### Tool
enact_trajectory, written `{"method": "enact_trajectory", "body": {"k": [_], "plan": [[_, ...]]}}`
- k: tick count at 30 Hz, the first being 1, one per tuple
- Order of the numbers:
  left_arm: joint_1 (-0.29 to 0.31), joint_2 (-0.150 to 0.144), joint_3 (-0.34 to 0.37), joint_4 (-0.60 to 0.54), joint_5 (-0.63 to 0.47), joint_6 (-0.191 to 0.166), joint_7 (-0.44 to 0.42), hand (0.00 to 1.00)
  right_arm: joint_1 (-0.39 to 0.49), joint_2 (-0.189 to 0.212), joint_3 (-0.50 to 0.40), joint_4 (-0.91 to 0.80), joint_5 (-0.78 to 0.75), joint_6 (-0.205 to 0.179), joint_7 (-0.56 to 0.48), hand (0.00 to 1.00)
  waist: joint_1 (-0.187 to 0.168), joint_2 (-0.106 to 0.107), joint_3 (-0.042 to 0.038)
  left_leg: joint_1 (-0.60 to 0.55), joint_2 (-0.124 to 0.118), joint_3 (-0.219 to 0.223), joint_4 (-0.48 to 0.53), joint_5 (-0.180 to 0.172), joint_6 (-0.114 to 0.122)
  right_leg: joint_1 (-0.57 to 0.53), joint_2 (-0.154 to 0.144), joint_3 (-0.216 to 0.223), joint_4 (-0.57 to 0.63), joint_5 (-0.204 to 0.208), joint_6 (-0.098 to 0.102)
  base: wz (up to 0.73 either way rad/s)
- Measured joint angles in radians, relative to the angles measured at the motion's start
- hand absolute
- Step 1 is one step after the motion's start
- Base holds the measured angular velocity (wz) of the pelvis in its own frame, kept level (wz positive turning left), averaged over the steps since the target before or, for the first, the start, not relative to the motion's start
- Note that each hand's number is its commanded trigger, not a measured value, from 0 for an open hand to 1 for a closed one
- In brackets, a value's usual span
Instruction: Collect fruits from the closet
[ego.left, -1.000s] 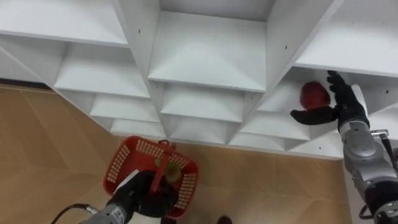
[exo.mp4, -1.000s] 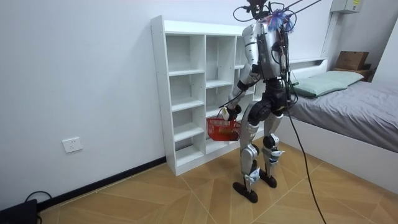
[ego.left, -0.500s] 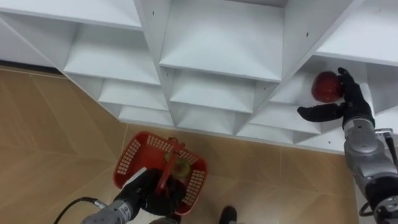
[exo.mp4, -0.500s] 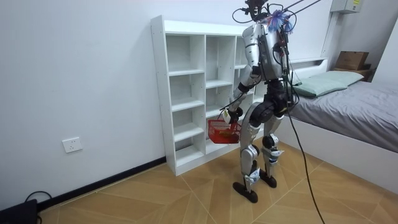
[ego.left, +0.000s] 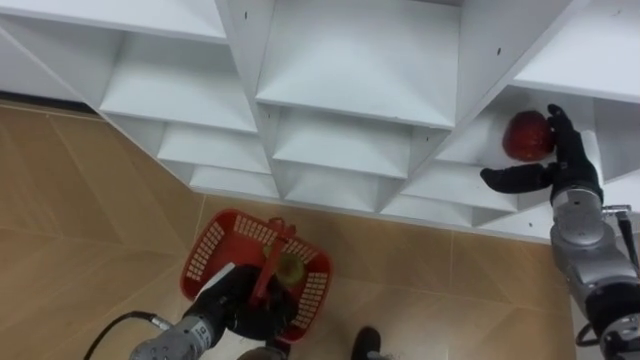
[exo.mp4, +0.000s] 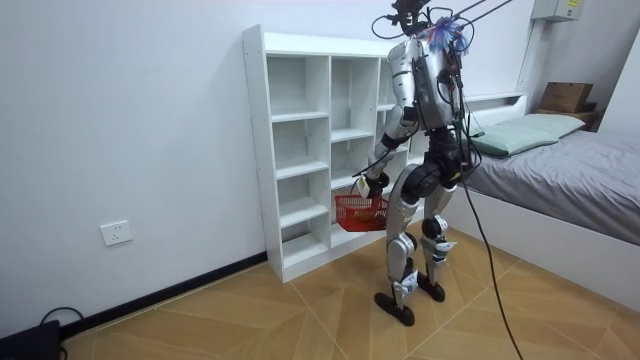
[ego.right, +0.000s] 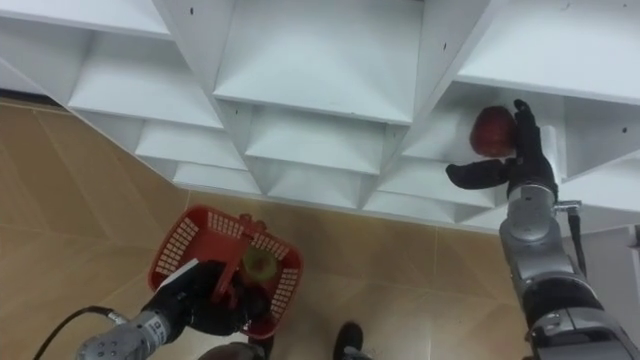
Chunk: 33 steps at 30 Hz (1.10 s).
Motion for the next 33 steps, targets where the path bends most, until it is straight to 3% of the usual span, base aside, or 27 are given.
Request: {"method": "enact_trajectory", "body": {"k": [17, 26, 33], "plan": [[-0.023, -0.009, -0.034, 0.003, -0.002, 0.022, 0.047, 1.00, -0.009, 0.005, 0.000, -0.002, 0.010, 0.009, -0.007, 0.00, -0.001, 0.000, -0.0005, 0.005, 0.001, 0.007, -0.006, 0.002, 0.001, 0.001, 0.001, 0.001, 0.000, 0.001, 0.000, 0.00], [-0.042, -0.016, -0.037, 0.033, -0.002, 0.063, 0.059, 1.00, -0.035, 0.005, -0.001, -0.002, 0.123, 0.030, 0.023, 0.00, -0.018, -0.002, -0.0013, 0.005, 0.001, 0.005, -0.007, 0.004, 0.000, 0.003, 0.000, -0.006, -0.004, 0.003, -0.001, 0.00], [-0.053, -0.016, -0.037, 0.032, -0.002, 0.076, 0.068, 1.00, -0.041, 0.005, -0.001, -0.002, 0.128, 0.031, 0.043, 0.00, -0.025, -0.003, -0.0027, -0.001, 0.004, 0.004, -0.007, 0.005, 0.000, 0.004, 0.003, -0.013, -0.020, 0.013, -0.003, -0.01]]}}
